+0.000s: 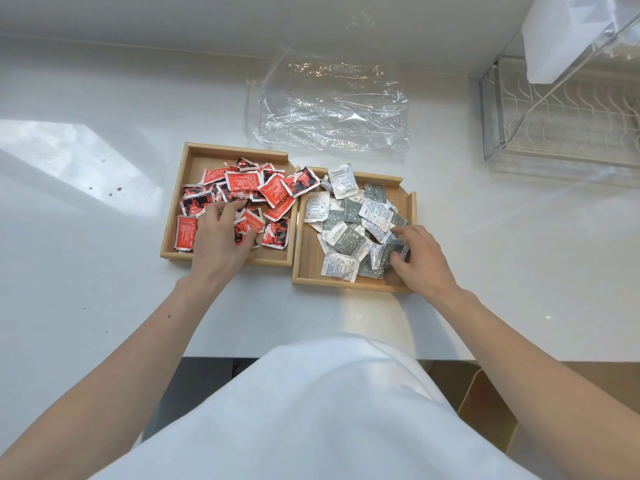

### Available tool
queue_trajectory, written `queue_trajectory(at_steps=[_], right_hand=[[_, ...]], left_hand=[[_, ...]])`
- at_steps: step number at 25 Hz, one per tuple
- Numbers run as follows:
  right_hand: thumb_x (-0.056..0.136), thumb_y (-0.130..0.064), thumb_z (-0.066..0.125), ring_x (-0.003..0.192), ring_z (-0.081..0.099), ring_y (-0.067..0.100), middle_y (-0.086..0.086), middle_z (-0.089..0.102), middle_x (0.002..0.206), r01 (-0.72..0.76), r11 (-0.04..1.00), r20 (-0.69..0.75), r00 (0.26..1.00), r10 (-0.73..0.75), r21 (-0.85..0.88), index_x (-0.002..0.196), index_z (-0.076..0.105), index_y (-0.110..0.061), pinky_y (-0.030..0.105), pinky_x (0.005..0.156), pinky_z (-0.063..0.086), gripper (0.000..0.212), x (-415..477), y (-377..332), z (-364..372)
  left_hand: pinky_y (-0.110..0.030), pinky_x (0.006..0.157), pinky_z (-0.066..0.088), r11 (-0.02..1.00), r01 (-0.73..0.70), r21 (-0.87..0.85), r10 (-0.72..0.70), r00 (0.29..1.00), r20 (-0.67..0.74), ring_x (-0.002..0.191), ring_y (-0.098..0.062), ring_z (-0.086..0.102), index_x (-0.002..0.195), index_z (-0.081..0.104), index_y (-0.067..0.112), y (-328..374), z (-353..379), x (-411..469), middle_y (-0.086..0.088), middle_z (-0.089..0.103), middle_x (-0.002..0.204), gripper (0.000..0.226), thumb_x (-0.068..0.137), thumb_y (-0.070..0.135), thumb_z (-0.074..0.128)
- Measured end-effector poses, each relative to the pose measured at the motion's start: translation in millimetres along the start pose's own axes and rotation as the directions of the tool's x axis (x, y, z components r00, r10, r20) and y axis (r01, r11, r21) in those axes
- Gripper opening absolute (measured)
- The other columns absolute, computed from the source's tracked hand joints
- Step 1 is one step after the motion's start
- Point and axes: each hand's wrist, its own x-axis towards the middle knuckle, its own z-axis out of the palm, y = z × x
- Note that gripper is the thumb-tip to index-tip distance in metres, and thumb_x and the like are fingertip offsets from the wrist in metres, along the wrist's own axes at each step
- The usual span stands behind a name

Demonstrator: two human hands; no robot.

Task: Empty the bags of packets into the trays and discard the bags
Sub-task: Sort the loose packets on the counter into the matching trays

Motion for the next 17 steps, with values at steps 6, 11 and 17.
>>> queue_trajectory(at_steps=[6,11,17], right_hand=[[0.089,-0.014,0.057,0.122,0.049,0.025,0.007,0.055,0.130,0.011,0.999,-0.072,0.997,-0.008,0.044,0.134,0.053,-0.012,0.023,0.093,0.033,0.046,4.3,-4.3,-1.7],[0.090,-0.021,0.055,0.122,0.047,0.021,0.004,0.052,0.127,0.008,0.993,-0.072,0.997,0.001,0.121,0.140,0.044,-0.020,0.026,0.093,0.034,0.051,24.0,-14.8,-8.4],[0.089,-0.027,0.058,0.128,0.042,0.022,0.009,0.042,0.140,-0.069,0.976,-0.044,0.996,0.080,0.205,0.148,0.029,-0.019,0.026,0.097,0.030,0.066,81.4,-28.3,-21.9]], left_hand=[[-0.042,0.093,0.047,0.997,-0.060,-0.047,0.058,0.997,-0.042,0.115,-0.028,0.051,0.129,0.053,0.015,9.6,-1.0,7.2,-0.012,0.053,0.125,0.044,0.088,0.025,0.066],[-0.040,0.095,0.045,0.988,-0.135,-0.074,0.132,0.990,-0.039,0.115,-0.028,0.052,0.130,0.052,0.012,29.2,0.2,28.8,-0.012,0.054,0.125,0.043,0.091,0.026,0.062],[-0.040,0.097,0.045,0.962,-0.271,-0.030,0.272,0.962,0.034,0.113,-0.027,0.053,0.133,0.051,0.010,72.3,0.8,91.7,-0.013,0.052,0.129,0.045,0.093,0.029,0.059]])
